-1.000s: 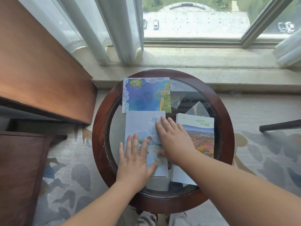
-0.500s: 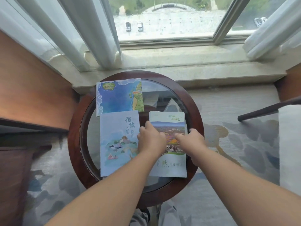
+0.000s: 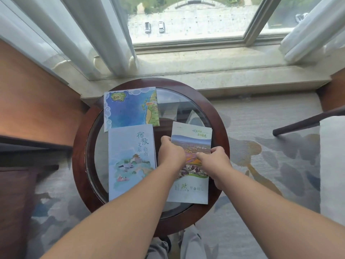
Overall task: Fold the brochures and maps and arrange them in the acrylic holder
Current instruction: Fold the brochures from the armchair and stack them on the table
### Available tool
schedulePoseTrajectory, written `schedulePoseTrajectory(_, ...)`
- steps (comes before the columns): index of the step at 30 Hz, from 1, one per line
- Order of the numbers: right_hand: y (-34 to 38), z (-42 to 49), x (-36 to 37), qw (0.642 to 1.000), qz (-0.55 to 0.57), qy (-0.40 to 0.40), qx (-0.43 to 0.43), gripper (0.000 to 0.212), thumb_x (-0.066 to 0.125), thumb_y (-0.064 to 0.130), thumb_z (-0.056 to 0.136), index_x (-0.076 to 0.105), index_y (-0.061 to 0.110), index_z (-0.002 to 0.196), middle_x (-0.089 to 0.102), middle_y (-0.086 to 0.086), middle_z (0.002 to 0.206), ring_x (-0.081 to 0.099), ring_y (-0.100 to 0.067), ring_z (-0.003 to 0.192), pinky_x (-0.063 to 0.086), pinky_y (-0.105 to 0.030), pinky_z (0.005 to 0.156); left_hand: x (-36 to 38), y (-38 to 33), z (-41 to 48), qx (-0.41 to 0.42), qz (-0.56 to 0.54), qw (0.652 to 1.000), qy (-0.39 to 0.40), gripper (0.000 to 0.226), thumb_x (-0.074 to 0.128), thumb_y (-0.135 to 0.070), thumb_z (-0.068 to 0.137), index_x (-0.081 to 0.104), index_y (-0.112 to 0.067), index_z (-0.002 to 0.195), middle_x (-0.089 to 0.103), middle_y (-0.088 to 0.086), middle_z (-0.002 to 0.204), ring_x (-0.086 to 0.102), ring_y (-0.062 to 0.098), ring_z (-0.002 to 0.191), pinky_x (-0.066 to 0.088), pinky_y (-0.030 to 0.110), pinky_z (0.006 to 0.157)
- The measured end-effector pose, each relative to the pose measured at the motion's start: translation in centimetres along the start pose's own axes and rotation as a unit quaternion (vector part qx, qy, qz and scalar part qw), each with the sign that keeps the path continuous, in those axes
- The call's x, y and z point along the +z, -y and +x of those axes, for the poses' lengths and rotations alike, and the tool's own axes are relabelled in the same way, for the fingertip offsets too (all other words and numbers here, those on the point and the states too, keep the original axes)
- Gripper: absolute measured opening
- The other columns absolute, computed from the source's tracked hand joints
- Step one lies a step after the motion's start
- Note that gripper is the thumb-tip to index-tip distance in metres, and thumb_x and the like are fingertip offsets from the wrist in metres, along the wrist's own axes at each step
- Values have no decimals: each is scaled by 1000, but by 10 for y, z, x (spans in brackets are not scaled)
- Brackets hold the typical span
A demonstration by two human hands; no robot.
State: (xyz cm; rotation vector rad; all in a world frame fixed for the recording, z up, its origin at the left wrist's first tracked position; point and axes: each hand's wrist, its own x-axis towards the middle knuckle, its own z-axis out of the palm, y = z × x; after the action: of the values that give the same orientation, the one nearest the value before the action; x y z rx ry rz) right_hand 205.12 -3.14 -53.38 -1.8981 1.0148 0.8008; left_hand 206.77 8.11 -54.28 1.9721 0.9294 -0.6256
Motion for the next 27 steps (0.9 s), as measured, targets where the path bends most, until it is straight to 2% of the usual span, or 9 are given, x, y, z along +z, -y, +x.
schedulePoseTrajectory(3,10,-5,-2,997,-44,-30,-53,43,59,36,92,41,21,128,52,-7,124,55,-23,88,44,-36,73,-20,1,-5,28,-73,997,7,28,33,-5,90,44,-23,109,60,5,92,57,22,74,47,35,59)
schedulePoseTrajectory(7,36,-20,13,980,-68,-52,-178,21,56,35,94,46,24,109,55,9,84,54,-10,72,38,-31,59,-64,9,-2,44,-123,991,-21,24,38,-13,93,44,-26,113,61,5,97,63,25,85,57,44,71)
schedulePoseTrajectory(9,48,-30,29,970,-94,-38,-223,19,58,36,94,46,24,101,51,11,77,48,-4,66,32,-29,52,-89,17,3,47,-135,988,-50,23,39,-13,93,47,-24,112,61,5,95,62,22,80,54,39,64)
schedulePoseTrajectory(11,56,-37,51,964,-120,-8,-237,20,58,34,94,46,20,101,51,10,79,51,-12,70,36,-32,58,-110,29,13,51,-97,991,-82,24,39,-13,93,48,-23,113,61,5,94,58,21,73,42,30,55)
schedulePoseTrajectory(14,59,-42,86,961,-146,17,-233,19,58,28,94,48,16,104,58,1,93,57,-21,83,41,-33,65,-128,50,28,36,12,992,-122,27,43,-17,91,49,-19,117,57,7,110,58,26,84,38,32,60)
schedulePoseTrajectory(17,59,-41,112,954,-178,3,-240,17,57,24,92,52,15,105,57,-4,106,59,-24,88,45,-34,67,-129,67,39,18,128,981,-147,29,50,-26,91,48,-13,117,46,9,121,51,29,103,44,40,78)
schedulePoseTrajectory(19,58,-40,123,948,-201,-13,-247,19,59,24,91,51,14,105,52,-4,107,59,-26,94,48,-36,71,-124,76,45,33,211,963,-167,39,56,-36,90,45,-14,121,43,8,124,43,30,116,40,44,94)
schedulePoseTrajectory(22,56,-37,128,937,-225,-39,-263,24,63,24,90,43,18,103,46,-2,101,56,-23,87,42,-33,65,-117,85,50,61,220,957,-180,51,57,-43,91,40,-15,129,42,8,126,40,28,120,38,42,96)
schedulePoseTrajectory(27,54,-35,126,928,-255,-40,-270,30,65,28,90,37,22,98,52,-2,103,52,-21,78,41,-32,62,-128,88,60,88,213,958,-172,61,56,-48,88,36,-20,138,40,7,130,40,28,121,37,43,97)
